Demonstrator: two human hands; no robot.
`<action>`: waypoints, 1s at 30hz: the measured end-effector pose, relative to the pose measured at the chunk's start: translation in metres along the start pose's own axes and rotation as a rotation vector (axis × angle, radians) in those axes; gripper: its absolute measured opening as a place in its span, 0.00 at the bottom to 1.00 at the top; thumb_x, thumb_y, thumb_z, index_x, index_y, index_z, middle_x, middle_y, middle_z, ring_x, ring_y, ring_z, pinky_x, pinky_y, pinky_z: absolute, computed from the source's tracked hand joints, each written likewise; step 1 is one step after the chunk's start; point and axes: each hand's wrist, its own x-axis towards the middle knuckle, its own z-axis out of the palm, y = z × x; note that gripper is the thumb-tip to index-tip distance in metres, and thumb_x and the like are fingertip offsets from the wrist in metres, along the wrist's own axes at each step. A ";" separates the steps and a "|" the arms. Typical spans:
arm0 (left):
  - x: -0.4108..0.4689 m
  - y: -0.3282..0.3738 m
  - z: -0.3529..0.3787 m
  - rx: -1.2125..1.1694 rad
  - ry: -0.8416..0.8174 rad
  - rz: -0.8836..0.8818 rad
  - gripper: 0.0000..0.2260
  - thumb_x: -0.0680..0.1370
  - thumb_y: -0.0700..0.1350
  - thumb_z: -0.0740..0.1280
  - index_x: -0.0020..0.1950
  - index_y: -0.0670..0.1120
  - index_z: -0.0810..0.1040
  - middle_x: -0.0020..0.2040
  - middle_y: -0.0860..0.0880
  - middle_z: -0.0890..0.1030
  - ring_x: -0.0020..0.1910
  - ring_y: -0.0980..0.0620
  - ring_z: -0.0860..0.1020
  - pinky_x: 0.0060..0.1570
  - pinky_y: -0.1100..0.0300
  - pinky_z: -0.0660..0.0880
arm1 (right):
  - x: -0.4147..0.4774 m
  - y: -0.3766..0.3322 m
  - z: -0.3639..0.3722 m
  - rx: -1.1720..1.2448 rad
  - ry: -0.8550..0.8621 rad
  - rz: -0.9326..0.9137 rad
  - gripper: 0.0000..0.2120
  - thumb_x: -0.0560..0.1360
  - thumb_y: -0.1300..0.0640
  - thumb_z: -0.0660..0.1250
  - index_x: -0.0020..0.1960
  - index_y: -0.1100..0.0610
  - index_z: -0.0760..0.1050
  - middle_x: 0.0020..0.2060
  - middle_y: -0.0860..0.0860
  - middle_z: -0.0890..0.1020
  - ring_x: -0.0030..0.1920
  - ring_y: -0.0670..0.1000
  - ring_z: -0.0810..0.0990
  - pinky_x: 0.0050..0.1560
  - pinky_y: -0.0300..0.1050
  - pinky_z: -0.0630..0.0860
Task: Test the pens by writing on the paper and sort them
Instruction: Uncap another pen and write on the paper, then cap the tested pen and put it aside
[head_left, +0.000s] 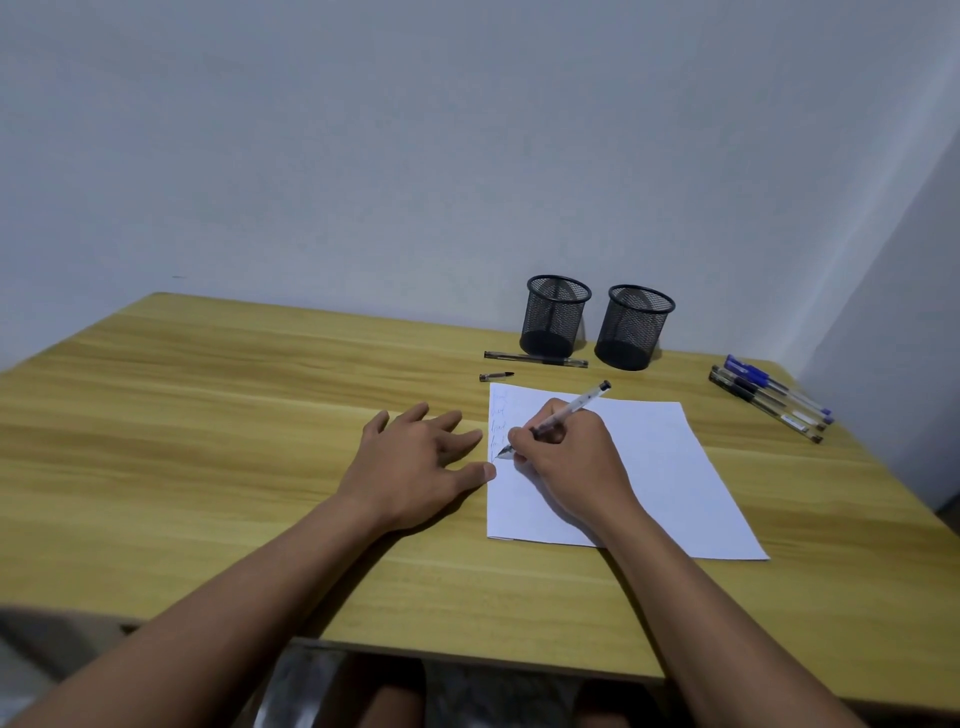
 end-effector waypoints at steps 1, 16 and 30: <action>0.000 0.000 0.000 -0.001 0.000 -0.001 0.26 0.74 0.71 0.60 0.70 0.64 0.72 0.77 0.59 0.64 0.79 0.52 0.54 0.75 0.42 0.49 | 0.000 0.000 0.000 0.007 0.000 0.005 0.07 0.73 0.54 0.73 0.40 0.56 0.79 0.33 0.52 0.84 0.40 0.53 0.87 0.45 0.64 0.83; 0.001 -0.001 0.001 -0.034 0.003 -0.018 0.27 0.73 0.71 0.60 0.69 0.65 0.73 0.77 0.60 0.63 0.79 0.54 0.54 0.76 0.43 0.48 | -0.002 -0.005 -0.005 -0.022 0.017 0.017 0.07 0.74 0.58 0.72 0.40 0.59 0.78 0.34 0.54 0.82 0.39 0.53 0.85 0.45 0.57 0.83; 0.028 0.009 -0.018 -0.414 0.186 -0.183 0.08 0.74 0.57 0.68 0.45 0.57 0.85 0.37 0.60 0.84 0.44 0.54 0.82 0.51 0.56 0.76 | 0.023 -0.015 -0.030 0.395 0.024 0.016 0.05 0.77 0.62 0.70 0.42 0.61 0.80 0.33 0.54 0.83 0.28 0.47 0.75 0.23 0.41 0.70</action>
